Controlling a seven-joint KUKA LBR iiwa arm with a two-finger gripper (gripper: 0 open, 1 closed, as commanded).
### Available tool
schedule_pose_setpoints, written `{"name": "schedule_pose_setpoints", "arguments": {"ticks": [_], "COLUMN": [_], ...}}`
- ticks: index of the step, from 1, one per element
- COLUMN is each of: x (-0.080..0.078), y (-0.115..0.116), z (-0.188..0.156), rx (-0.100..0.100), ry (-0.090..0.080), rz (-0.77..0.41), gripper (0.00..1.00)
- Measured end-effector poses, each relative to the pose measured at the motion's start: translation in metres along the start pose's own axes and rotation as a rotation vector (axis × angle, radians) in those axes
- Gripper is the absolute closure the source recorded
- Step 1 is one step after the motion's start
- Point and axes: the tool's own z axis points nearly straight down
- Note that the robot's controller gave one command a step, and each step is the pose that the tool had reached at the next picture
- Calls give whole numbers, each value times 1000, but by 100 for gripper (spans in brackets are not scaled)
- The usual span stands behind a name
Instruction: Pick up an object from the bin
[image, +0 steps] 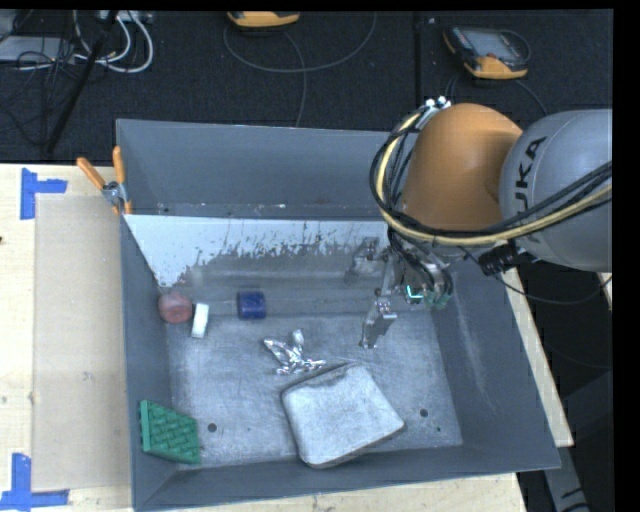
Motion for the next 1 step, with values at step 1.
{"name": "schedule_pose_setpoints", "arguments": {"ticks": [1], "x": [14], "y": [7], "z": [85], "rx": [-2], "ry": [-26], "rz": [168], "gripper": [0]}}
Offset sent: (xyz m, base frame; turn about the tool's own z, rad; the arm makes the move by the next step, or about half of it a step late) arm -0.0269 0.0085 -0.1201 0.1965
